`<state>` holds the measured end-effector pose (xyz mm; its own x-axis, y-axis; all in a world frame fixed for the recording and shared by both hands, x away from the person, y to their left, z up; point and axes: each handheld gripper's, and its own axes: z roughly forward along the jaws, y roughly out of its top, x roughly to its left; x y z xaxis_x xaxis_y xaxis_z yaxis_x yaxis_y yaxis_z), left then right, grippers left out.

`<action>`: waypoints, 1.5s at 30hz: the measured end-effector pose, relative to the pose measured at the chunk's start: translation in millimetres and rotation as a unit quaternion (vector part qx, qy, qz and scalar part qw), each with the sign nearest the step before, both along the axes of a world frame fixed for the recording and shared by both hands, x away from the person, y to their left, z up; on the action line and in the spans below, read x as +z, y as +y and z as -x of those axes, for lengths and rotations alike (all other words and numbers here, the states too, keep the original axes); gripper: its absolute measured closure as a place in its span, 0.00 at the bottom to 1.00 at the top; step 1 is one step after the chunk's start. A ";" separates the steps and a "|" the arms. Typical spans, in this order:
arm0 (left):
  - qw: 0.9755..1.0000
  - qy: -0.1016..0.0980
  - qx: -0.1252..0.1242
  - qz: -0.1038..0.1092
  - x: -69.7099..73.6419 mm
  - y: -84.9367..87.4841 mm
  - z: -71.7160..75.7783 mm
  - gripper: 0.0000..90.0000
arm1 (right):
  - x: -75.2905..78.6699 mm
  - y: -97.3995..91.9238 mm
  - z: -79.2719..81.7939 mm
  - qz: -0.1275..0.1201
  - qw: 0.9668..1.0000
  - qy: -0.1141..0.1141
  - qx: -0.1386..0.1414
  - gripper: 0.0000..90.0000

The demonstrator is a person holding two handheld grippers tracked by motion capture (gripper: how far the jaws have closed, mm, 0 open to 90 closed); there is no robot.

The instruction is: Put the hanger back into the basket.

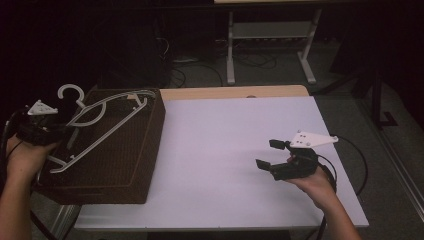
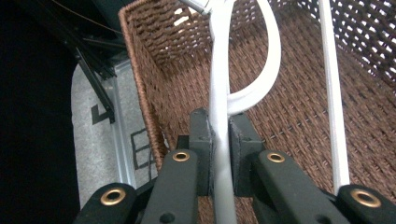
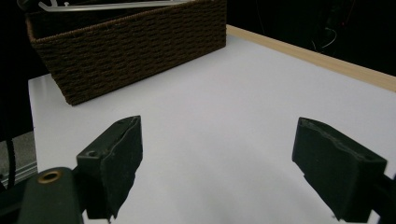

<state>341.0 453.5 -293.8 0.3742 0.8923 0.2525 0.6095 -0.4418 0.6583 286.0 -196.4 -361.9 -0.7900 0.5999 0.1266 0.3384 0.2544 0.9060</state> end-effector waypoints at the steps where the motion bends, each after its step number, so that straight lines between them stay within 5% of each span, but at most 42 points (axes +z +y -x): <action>1: 1.000 0.000 0.000 0.000 0.0 0.0 0.0 0.91 | 0.0 0.0 0.0 0.000 1.000 0.000 0.000 0.17; 13: 1.000 0.024 0.001 0.001 -20.9 0.4 -7.8 0.90 | 0.1 0.0 0.3 0.000 1.000 0.000 -0.001 0.17; 18: 0.999 0.002 0.005 0.033 -15.9 2.8 -6.0 0.59 | 0.5 0.0 0.5 -0.001 1.000 -0.001 -0.001 0.17; 22: 0.998 -0.024 -0.002 0.062 -7.9 -1.6 -1.5 0.44 | 0.5 0.4 0.2 -0.001 1.000 -0.001 -0.001 0.17; 26: 0.996 -0.028 -0.009 0.079 -5.6 -6.9 0.1 0.36 | 0.7 0.4 0.3 -0.002 1.000 0.000 0.000 0.17; 31: 0.991 -0.045 -0.024 0.125 -1.4 -18.2 3.9 0.27 | 2.6 -1.8 -0.3 -0.005 1.000 0.000 -0.009 0.17; 34: 0.984 -0.058 -0.040 0.166 2.2 -29.9 8.4 0.21 | 6.1 -4.1 -0.6 -0.008 1.000 -0.004 -0.014 0.17; 36: 0.982 -0.061 -0.047 0.173 3.0 -32.6 9.3 0.20 | 7.0 -4.6 -0.6 -0.009 1.000 -0.004 -0.014 0.17; 45: 0.965 -0.085 -0.087 0.234 0.9 -64.0 18.3 0.15 | 14.6 -9.1 -1.9 -0.014 0.999 -0.010 -0.032 0.17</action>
